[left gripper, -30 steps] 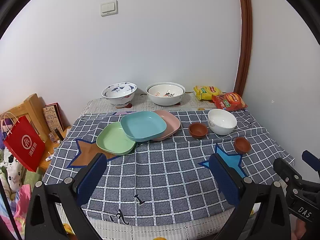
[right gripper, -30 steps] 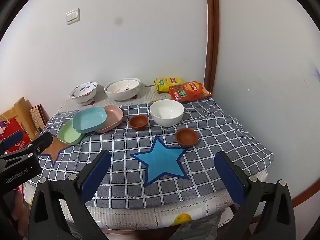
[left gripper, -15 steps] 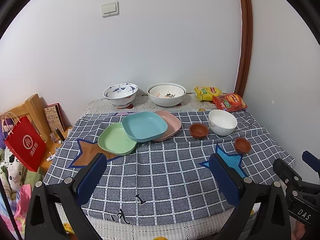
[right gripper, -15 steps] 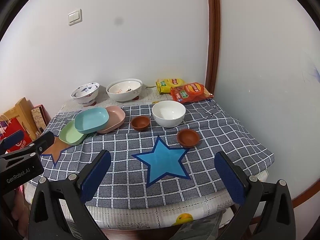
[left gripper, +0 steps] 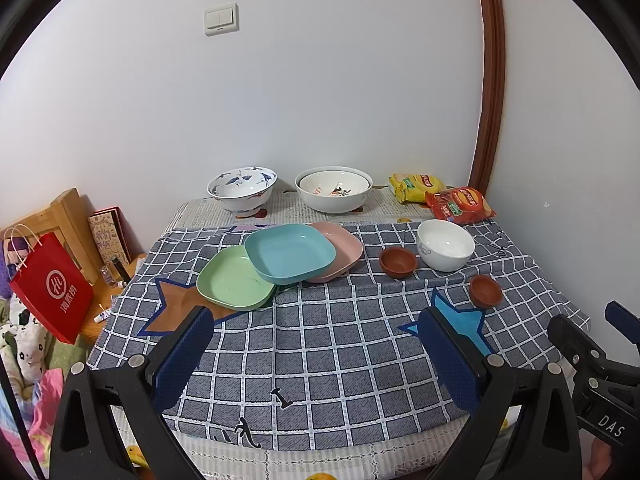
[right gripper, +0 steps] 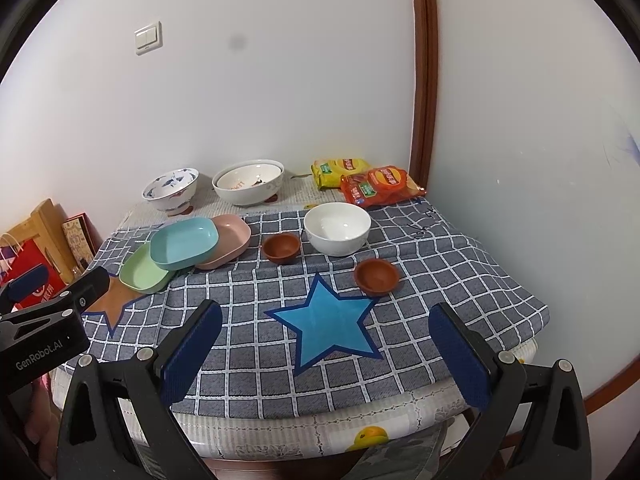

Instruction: Organize plates and bowls

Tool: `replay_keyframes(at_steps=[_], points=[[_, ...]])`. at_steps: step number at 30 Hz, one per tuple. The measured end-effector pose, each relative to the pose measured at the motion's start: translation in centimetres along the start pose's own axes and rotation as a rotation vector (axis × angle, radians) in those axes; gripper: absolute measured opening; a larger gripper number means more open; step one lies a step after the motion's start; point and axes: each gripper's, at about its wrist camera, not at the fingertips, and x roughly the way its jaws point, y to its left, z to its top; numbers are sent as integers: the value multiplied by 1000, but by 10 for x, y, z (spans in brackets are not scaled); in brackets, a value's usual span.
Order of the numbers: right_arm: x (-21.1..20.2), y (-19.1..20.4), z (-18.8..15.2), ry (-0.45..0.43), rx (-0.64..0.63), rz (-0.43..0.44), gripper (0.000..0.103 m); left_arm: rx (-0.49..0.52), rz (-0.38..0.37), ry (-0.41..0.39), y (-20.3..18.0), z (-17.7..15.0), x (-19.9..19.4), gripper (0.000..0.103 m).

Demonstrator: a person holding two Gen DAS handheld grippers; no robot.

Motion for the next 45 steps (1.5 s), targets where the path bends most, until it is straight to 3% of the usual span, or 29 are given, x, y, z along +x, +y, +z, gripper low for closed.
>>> replay_keyframes(at_steps=[45], points=[[1,2,0,-11,5,-4,102,0,-2,1,-1,-1,2,103]])
